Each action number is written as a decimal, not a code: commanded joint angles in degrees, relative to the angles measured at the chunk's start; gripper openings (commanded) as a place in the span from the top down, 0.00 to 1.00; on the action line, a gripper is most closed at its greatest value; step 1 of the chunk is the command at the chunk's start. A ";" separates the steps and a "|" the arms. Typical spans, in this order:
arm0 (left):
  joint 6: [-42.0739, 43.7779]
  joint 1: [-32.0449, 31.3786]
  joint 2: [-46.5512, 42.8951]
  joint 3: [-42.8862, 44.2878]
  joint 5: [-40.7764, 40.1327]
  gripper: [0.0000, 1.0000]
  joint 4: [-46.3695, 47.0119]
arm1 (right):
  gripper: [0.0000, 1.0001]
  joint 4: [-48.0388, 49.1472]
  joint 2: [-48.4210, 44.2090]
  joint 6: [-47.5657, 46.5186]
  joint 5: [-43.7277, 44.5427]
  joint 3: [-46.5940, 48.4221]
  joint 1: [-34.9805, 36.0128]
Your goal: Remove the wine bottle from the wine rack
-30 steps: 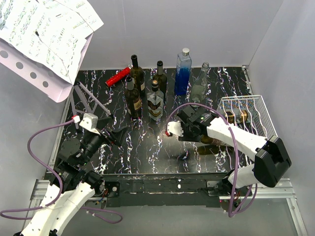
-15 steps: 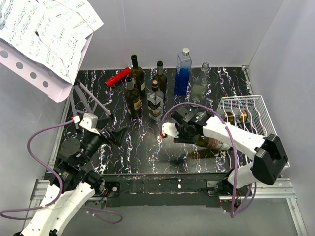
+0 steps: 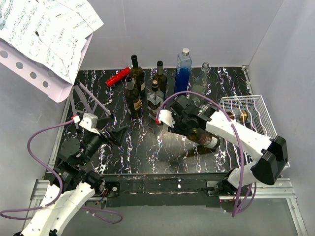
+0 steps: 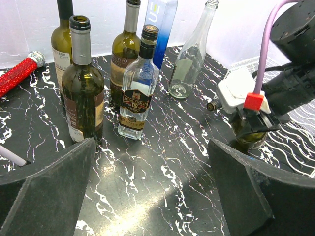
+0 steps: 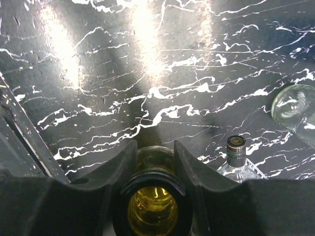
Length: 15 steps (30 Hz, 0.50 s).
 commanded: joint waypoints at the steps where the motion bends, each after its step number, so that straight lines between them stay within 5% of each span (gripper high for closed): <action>1: 0.56 -0.21 -0.26 0.32 -0.50 0.02 0.09 | 0.99 3.91 -4.03 4.64 0.45 5.11 0.41; 15: 0.47 -0.12 0.17 0.40 -0.24 0.02 0.01 | 0.99 28.26 -8.88 18.61 2.64 6.86 -7.67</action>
